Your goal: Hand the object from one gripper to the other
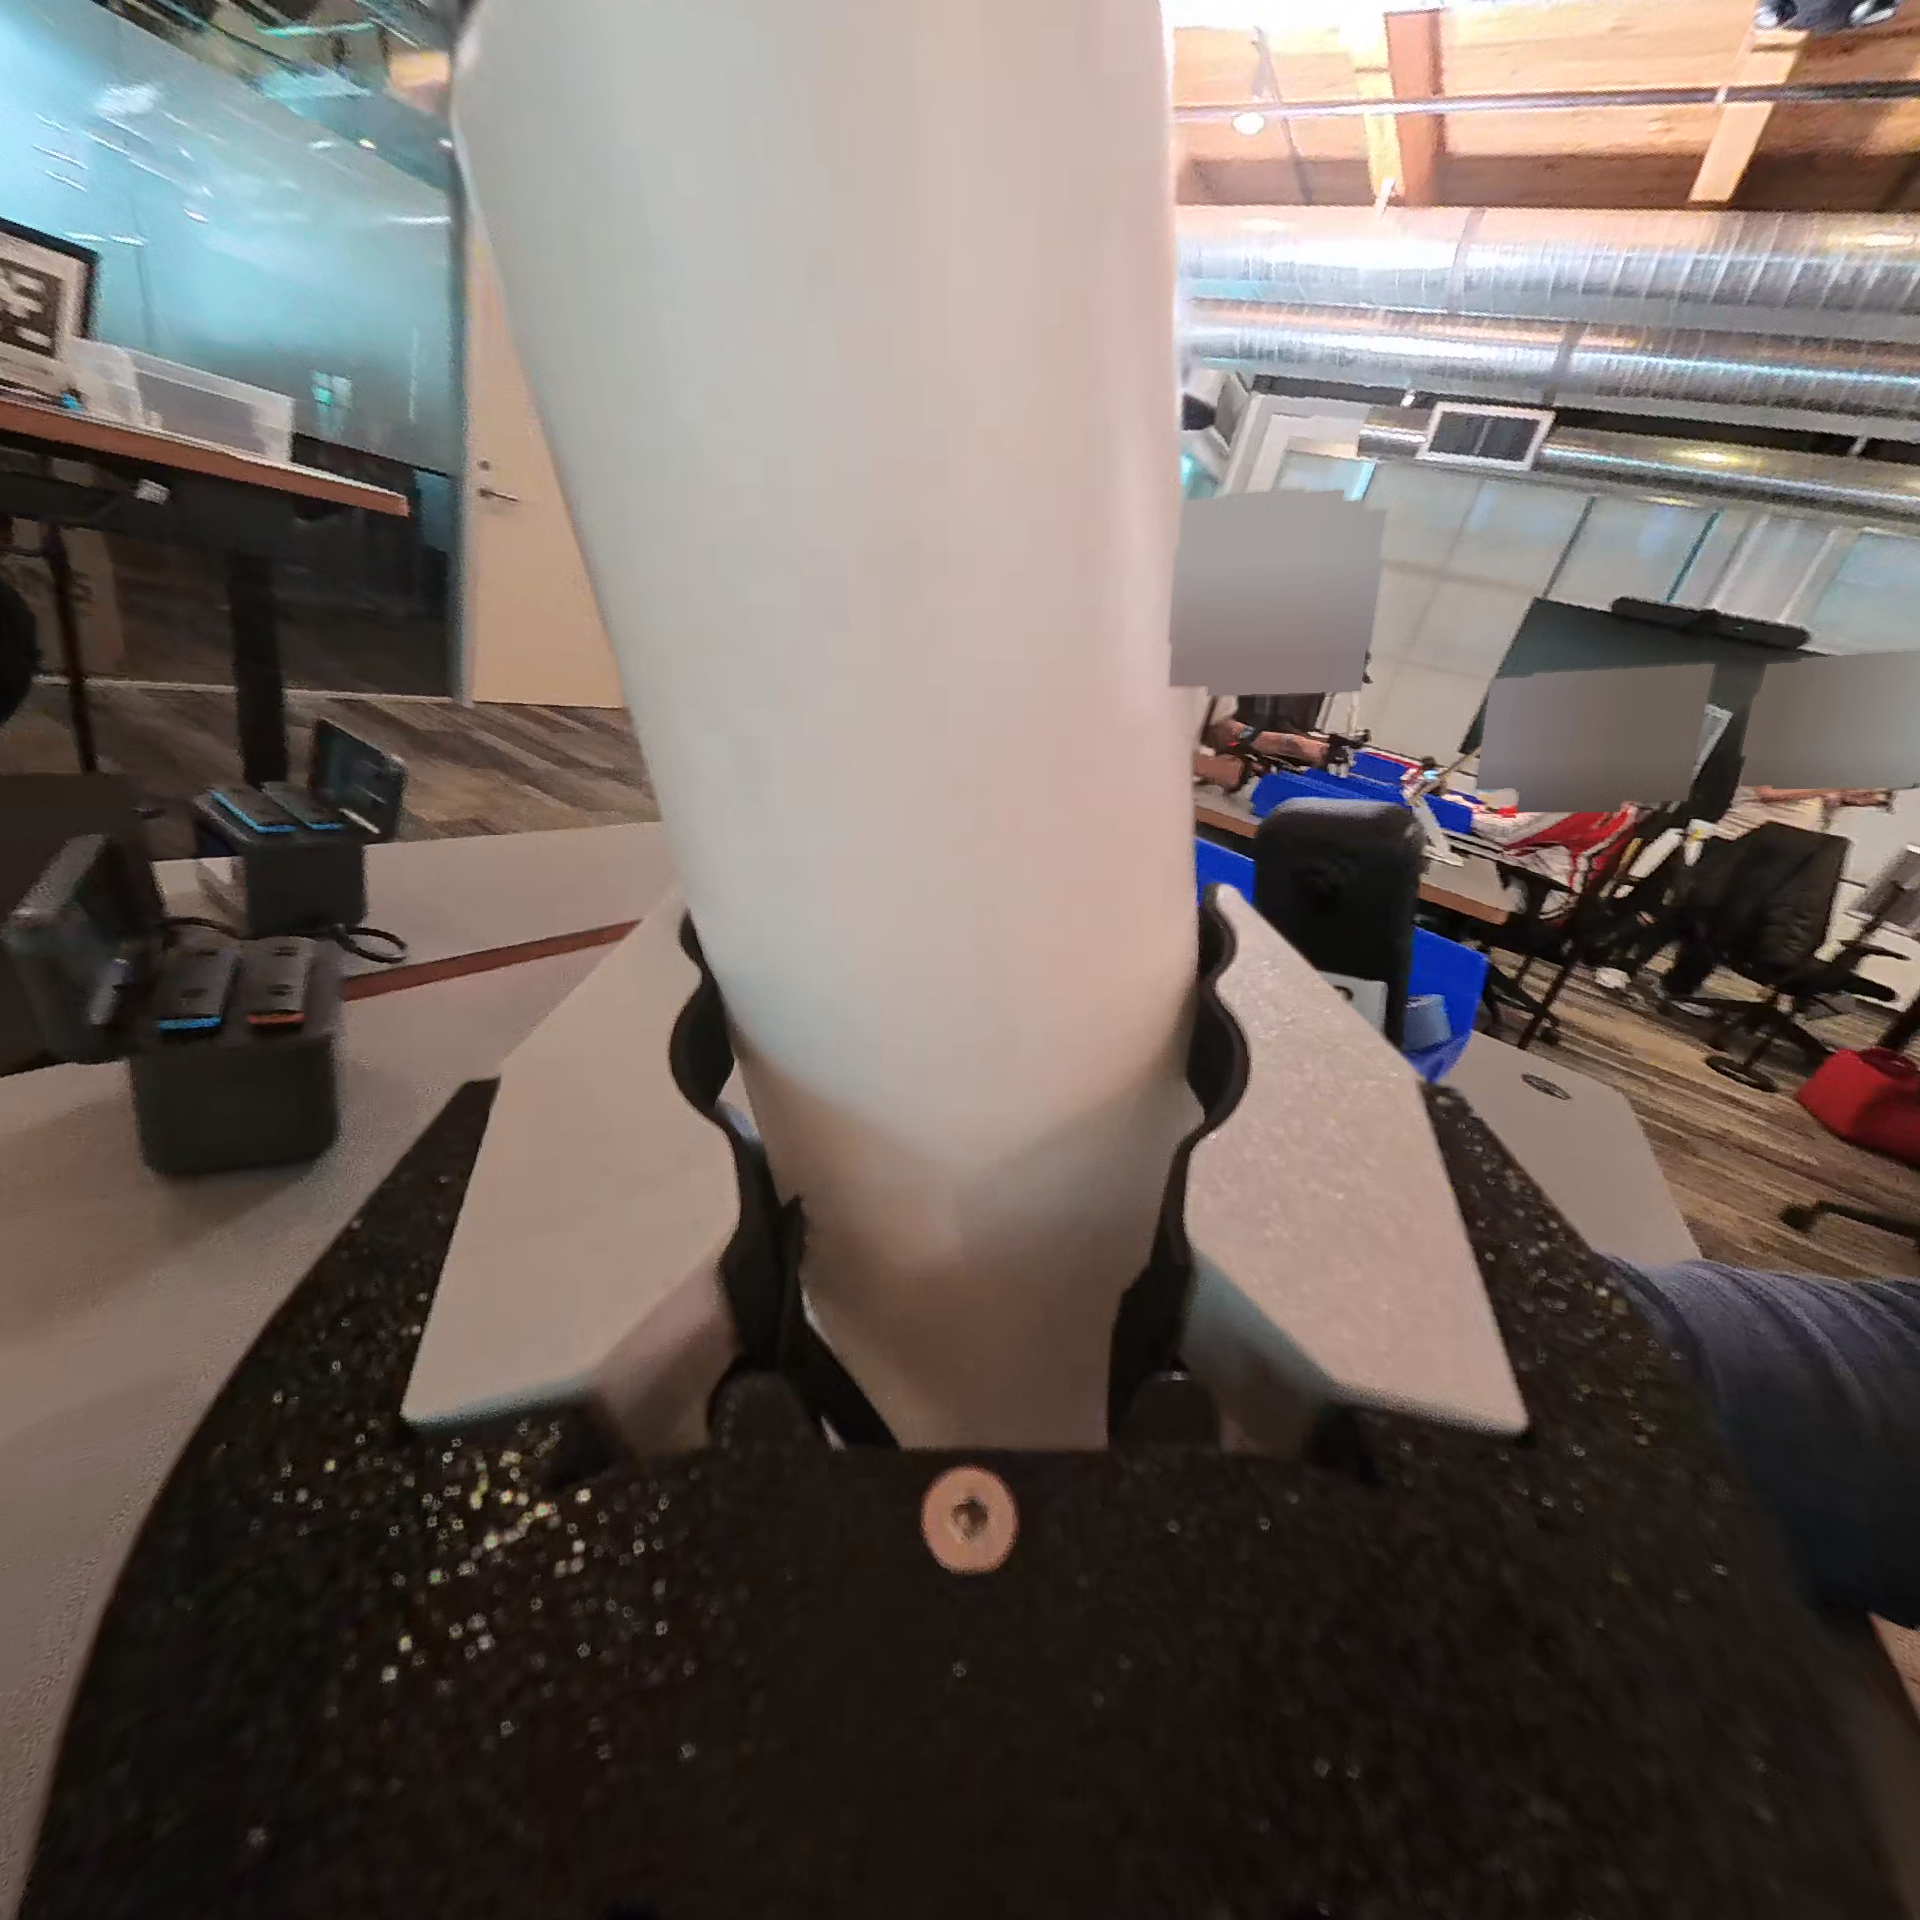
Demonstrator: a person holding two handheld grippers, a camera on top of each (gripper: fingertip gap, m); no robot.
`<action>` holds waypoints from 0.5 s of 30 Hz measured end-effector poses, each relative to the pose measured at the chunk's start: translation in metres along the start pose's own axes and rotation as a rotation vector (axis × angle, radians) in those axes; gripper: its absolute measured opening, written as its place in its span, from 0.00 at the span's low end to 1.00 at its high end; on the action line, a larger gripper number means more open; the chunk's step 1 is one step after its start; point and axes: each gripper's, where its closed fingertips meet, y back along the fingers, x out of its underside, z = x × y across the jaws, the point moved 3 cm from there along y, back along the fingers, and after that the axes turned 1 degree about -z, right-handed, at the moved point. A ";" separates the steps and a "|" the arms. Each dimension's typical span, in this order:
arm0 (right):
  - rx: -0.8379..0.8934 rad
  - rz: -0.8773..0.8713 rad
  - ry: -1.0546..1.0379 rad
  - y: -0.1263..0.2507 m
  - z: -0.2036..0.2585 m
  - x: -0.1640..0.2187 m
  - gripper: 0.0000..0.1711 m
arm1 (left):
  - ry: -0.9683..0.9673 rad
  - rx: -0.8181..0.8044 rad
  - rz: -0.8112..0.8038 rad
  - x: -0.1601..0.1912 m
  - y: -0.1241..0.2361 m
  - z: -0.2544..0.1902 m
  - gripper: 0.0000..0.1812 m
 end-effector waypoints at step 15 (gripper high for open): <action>-0.108 0.083 0.043 -0.002 0.019 0.005 0.52 | -0.102 0.082 0.053 0.005 -0.004 -0.031 0.62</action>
